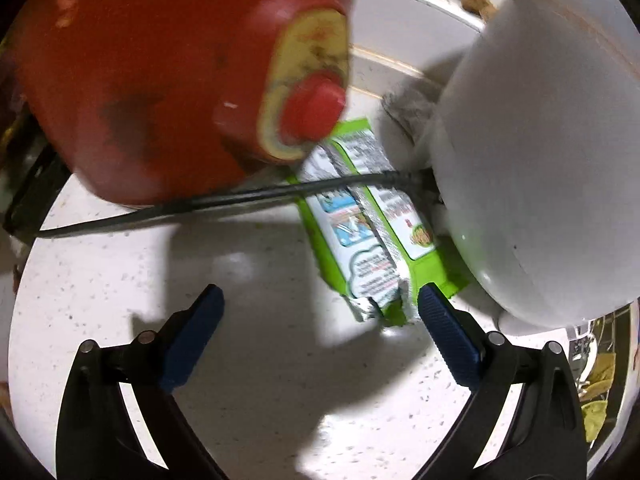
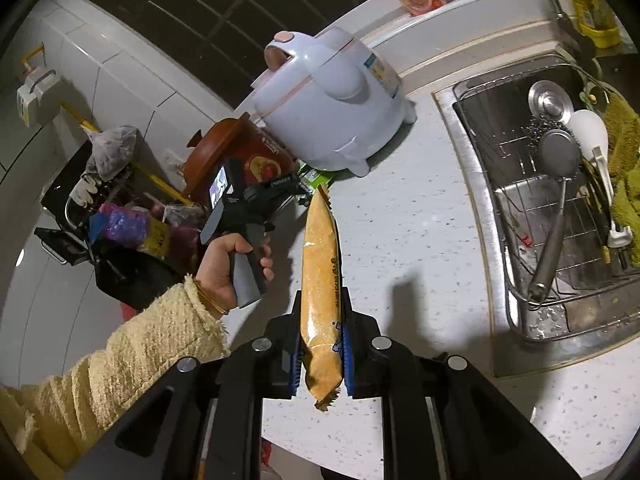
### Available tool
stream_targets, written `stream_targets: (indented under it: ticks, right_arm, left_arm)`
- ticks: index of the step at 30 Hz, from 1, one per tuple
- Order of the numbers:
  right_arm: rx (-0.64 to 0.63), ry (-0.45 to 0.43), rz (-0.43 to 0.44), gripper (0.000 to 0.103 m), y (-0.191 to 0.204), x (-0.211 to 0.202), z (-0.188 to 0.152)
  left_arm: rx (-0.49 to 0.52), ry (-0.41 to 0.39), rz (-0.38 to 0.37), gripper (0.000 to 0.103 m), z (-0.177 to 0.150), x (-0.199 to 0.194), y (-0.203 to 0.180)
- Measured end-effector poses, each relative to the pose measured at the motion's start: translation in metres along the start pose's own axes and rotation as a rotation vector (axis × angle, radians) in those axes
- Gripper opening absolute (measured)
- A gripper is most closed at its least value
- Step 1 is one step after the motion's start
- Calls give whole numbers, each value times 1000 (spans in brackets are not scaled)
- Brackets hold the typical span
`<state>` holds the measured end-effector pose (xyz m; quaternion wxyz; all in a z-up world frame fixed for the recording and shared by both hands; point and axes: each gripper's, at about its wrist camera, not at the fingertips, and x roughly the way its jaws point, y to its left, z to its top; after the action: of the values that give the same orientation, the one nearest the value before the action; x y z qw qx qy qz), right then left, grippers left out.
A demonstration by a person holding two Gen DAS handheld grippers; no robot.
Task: Collect trash
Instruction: 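Grasp the green snack pack with the left tool while the right tool holds the yellow pack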
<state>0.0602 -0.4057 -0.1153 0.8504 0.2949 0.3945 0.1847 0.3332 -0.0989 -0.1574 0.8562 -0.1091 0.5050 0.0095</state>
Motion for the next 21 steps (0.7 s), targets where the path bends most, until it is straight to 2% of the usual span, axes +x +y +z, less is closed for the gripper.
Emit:
stream_targets:
  ticks: [2, 6, 11, 13, 14, 19, 21]
  right_arm:
    - [-4, 3, -5, 17, 0, -1, -2]
    - [12, -4, -19, 17, -8, -8, -4]
    - [4, -25, -14, 16, -11, -14, -1]
    - [16, -29, -5, 16, -13, -12, 0]
    - [19, -29, -1, 16, -13, -11, -1]
    - [19, -10, 11, 16, -11, -2, -3]
    - [24, -12, 18, 16, -11, 0, -1]
  left_arm:
    - [9, -32, -5, 95, 0, -1, -7]
    - [92, -4, 61, 95, 3, 16, -29]
    - [174, -36, 90, 94, 3, 22, -45]
    - [184, -60, 81, 83, 2, 20, -53]
    - [201, -83, 66, 60, 1, 16, -56]
    - [204, -75, 35, 47, 3, 11, -51]
    - [206, -79, 20, 39, 2, 8, -45]
